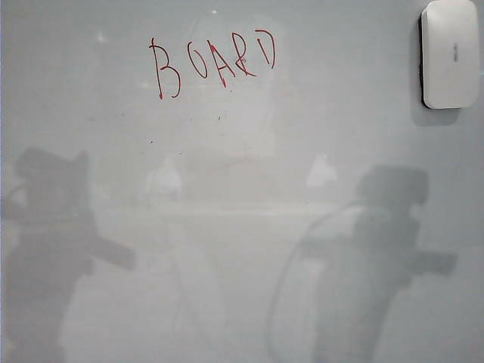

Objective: Grab the whiteboard eraser that is attached to the surface of the whiteboard and use it to clean the writing on the whiteboard.

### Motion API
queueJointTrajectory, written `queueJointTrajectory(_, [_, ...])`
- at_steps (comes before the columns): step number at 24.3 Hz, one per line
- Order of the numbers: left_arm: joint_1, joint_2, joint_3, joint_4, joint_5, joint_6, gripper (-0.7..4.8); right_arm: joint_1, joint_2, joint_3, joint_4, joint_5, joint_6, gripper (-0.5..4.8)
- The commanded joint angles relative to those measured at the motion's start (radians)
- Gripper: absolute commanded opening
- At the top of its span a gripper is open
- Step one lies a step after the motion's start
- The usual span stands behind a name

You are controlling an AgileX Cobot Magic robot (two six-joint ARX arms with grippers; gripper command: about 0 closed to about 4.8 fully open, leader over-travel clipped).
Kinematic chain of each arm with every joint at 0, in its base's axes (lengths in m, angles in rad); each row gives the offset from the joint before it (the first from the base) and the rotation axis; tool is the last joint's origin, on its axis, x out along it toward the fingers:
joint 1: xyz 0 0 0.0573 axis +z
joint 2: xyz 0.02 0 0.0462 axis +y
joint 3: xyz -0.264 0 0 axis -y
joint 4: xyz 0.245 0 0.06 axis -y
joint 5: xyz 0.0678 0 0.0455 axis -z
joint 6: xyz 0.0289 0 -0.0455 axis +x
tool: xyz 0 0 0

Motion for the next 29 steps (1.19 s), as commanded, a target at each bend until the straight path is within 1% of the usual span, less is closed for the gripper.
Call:
queueJointTrajectory(1, [0.001, 0.006, 0.096, -0.206, 0.057, -0.09, -0.05, 0.0, 0.035, 0.139, -0.102, -0.002, -0.019, -0.04])
queueJointTrajectory(2, [0.001, 0.006, 0.126, -0.267, 0.057, -0.103, -0.05, 0.001, 0.061, 0.185, -0.146, -0.006, -0.044, -0.03])
queueJointTrajectory(3, [0.001, 0.006, 0.16, -0.347, 0.057, -0.101, -0.05, 0.001, 0.114, 0.247, -0.2, -0.047, -0.081, 0.04])
queueJointTrajectory(4, [0.001, 0.006, 0.168, -0.37, 0.057, -0.101, -0.05, 0.001, 0.145, 0.269, -0.207, -0.071, -0.088, 0.09])
queueJointTrajectory(5, [0.0, 0.006, 0.173, -0.384, 0.057, -0.101, -0.05, 0.002, 0.178, 0.286, -0.204, -0.092, -0.095, 0.3])
queueJointTrajectory(7, [0.0, 0.006, 0.175, -0.407, 0.057, -0.101, -0.05, 0.004, 0.264, 0.305, -0.161, -0.109, -0.11, 0.76])
queueJointTrajectory(8, [0.0, 0.006, 0.174, -0.423, 0.057, -0.101, -0.05, 0.005, 0.324, 0.307, -0.114, -0.108, -0.127, 1.27])
queueJointTrajectory(9, [0.001, 0.006, 0.175, -0.434, 0.057, -0.101, -0.05, 0.005, 0.37, 0.307, -0.08, -0.106, -0.133, 1.58])
queueJointTrajectory(12, [0.001, 0.006, 0.175, -0.448, 0.069, -0.101, -0.05, 0.005, 0.486, 0.306, 0.005, -0.079, -0.142, 2.02])
queueJointTrajectory(13, [0.001, 0.006, 0.175, -0.446, 0.075, -0.101, -0.05, 0.006, 0.557, 0.306, 0.069, -0.061, -0.178, 2.59])
queueJointTrajectory(14, [0.001, 0.006, 0.175, -0.446, 0.075, -0.101, -0.05, 0.007, 0.595, 0.306, 0.109, -0.057, -0.185, 3.17])
queueJointTrajectory(15, [0.002, 0.006, 0.175, -0.447, 0.075, -0.101, -0.05, 0.007, 0.661, 0.306, 0.172, -0.051, -0.185, 4.28])
queueJointTrajectory(16, [0.002, 0.006, 0.175, -0.447, 0.075, -0.101, -0.05, 0.007, 0.72, 0.306, 0.218, -0.042, -0.185, 4.72])
queueJointTrajectory(20, [0.002, 0.006, 0.175, -0.447, 0.074, -0.101, -0.05, 0.014, 0.838, 0.306, 0.293, -0.037, -0.188, 4.78])
queueJointTrajectory(22, [0.002, 0.006, 0.175, -0.451, 0.074, -0.101, -0.05, 0.028, 0.87, 0.306, 0.323, -0.006, -0.201, 4.78])
queueJointTrajectory(25, [0.002, 0.006, 0.175, -0.464, 0.073, -0.094, -0.05, 0.062, 0.928, 0.306, 0.407, 0.006, -0.212, 4.79])
queueJointTrajectory(29, [0.002, 0.006, 0.175, -0.47, 0.073, -0.094, -0.05, 0.105, 0.967, 0.306, 0.449, 0.089, -0.215, 4.79])
